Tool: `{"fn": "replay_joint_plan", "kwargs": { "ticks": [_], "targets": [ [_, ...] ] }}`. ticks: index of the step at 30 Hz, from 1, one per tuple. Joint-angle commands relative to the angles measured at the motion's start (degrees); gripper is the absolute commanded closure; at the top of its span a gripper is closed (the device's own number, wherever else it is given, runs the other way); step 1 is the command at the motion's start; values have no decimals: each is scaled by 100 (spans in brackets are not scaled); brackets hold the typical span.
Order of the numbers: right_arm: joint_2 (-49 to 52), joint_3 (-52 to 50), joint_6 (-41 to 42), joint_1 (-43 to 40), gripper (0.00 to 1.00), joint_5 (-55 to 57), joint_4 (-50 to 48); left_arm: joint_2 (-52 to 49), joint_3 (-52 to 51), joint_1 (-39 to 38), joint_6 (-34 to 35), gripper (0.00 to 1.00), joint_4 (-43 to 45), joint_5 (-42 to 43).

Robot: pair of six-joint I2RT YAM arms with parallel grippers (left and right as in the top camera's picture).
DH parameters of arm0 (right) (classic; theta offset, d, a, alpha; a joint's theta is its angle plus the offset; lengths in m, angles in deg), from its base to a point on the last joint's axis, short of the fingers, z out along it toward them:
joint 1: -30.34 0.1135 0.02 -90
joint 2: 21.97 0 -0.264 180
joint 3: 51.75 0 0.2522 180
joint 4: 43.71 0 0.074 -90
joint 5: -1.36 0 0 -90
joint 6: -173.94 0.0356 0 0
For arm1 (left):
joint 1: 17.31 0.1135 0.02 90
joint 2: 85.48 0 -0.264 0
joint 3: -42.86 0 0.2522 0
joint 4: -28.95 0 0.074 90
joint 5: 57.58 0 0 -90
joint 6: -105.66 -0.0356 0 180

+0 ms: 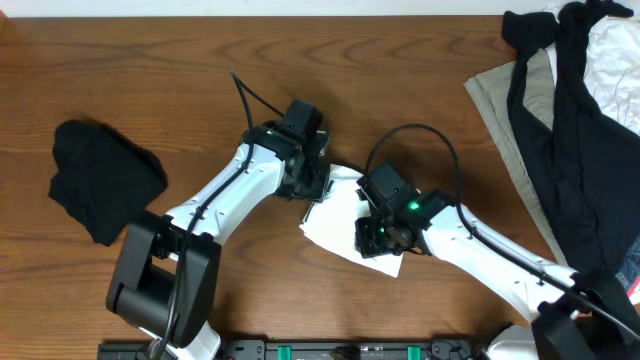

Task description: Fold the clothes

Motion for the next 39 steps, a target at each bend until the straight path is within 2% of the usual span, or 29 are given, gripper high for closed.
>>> {"fn": "replay_joint_plan", "kwargs": {
  "ticks": [1,14,19,23,25,29,33,35,39],
  "targets": [
    [28,-39,79,42,59,343,-7,-48,-50,-13,-81,51,-28,81],
    [28,-39,81,42,60,564,326,-48,-50,-13,-81,51,-63,79],
    [28,-39,33,44,65,260,275,-48,-52,-13,-81,51,-63,79],
    [28,-39,17,46,75,177,260,-48,-52,-13,-79,52,-63,81],
    [28,-39,20,44,83,208,260,-48,-50,-13,-79,63,-72,81],
    [28,-39,63,42,94,354,267,-48,-50,-13,-79,65,-114,83],
    [28,-39,61,42,94,374,289,-31,-50,4,-83,44,-125,-120],
    [28,-39,61,42,94,378,313,37,-26,48,-81,40,-125,-289],
    [28,-39,195,39,97,540,356,284,59,96,-81,40,-122,-269]
  ]
}}
